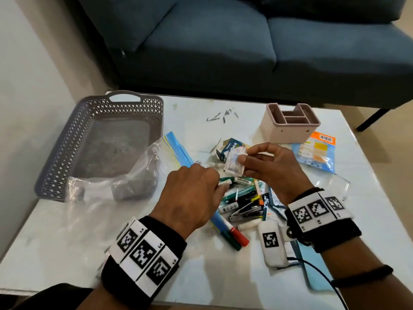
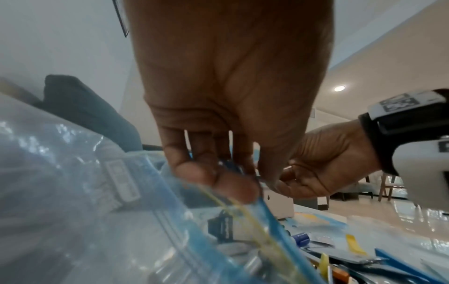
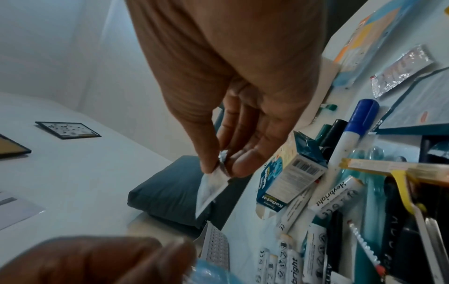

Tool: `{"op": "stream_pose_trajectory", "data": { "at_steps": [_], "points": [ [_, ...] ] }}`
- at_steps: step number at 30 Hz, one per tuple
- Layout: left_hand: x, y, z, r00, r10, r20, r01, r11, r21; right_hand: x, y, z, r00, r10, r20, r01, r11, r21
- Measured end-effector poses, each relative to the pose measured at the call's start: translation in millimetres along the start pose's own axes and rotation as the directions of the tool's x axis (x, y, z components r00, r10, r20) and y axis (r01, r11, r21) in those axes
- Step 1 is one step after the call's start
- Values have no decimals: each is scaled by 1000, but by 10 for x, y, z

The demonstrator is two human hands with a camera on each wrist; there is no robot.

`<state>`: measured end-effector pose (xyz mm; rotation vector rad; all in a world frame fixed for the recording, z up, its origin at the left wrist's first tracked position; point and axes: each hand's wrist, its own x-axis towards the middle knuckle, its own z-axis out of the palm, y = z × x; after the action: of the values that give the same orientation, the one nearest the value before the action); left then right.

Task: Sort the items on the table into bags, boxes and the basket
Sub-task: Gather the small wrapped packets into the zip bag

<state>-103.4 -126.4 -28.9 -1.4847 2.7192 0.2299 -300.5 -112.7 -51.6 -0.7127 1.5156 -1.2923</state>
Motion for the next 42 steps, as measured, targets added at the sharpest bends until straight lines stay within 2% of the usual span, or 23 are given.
{"op": "stream_pose_trajectory", "data": {
  "at_steps": [2, 5, 10, 13, 15, 17, 18, 19, 20, 22, 23, 24, 26, 30, 35, 37, 39, 40, 41, 42],
  "points": [
    [-2, 12, -57, 994, -4, -112, 1, 1000, -23, -56, 1, 108, 998, -13, 62, 15, 999, -35],
    [-10, 30, -153, 983, -38, -180, 9, 988, -157, -136, 49, 281, 978, 24, 206, 8, 988, -153],
    [-14, 38, -211, 966, -116, -230, 16, 919, -394, -222, 113, 465, 879, 14, 476, 220, 875, -431],
    [-4, -6, -194, 960, -159, -232, 45, 902, -430, -237, 95, 461, 832, 72, 550, 252, 834, -490],
    [9, -57, -177, 951, -183, -251, 62, 904, -424, -195, 54, 402, 865, 68, 498, 171, 892, -419],
    [16, -91, -173, 941, -199, -274, 67, 904, -423, -56, 40, 206, 947, 2, 320, 117, 929, -351],
    [13, -98, -180, 938, -204, -281, 71, 905, -419, 29, 35, 62, 978, -61, 199, 139, 904, -404],
    [10, -111, -181, 937, -207, -282, 76, 907, -413, 122, 49, -109, 987, -136, 83, 160, 840, -519],
    [5, -126, -176, 938, -208, -276, 82, 910, -407, 203, 79, -292, 980, -199, -7, 144, 735, -662],
    [-6, -133, -173, 946, -200, -254, 96, 924, -370, 321, 201, -637, 963, -241, -120, 16, 496, -868],
    [-10, -128, -164, 952, -189, -240, 99, 935, -342, 367, 290, -777, 963, -229, -144, -38, 413, -910],
    [-14, -113, -158, 959, -177, -220, 100, 943, -318, 391, 374, -881, 965, -212, -154, -68, 366, -928],
    [-25, -72, -152, 971, -155, -183, 93, 948, -306, 401, 507, -983, 967, -204, -150, -77, 328, -942],
    [-11, -58, -133, 978, -146, -151, 78, 921, -382, 436, 571, -1021, 958, -231, -171, -88, 331, -940],
    [-4, -13, -142, 966, -155, -208, 56, 906, -419, 428, 559, -933, 951, -225, -211, -139, 297, -945],
    [9, 20, -158, 952, -159, -262, 28, 896, -443, 396, 447, -879, 936, -265, -233, -141, 322, -936],
    [40, -1, -111, 934, -156, -323, -12, 887, -462, 336, 235, -792, 901, -362, -241, -77, 413, -908],
    [62, -17, -85, 932, -152, -328, -26, 876, -481, 289, 118, -729, 897, -378, -231, -5, 512, -859],
    [74, -27, -66, 939, -156, -308, -30, 852, -522, 224, 7, -641, 919, -335, -207, 74, 662, -746],
    [89, -25, -56, 950, -166, -265, -24, 805, -593, 118, -96, -516, 963, -230, -139, 120, 831, -544]
  ]
}}
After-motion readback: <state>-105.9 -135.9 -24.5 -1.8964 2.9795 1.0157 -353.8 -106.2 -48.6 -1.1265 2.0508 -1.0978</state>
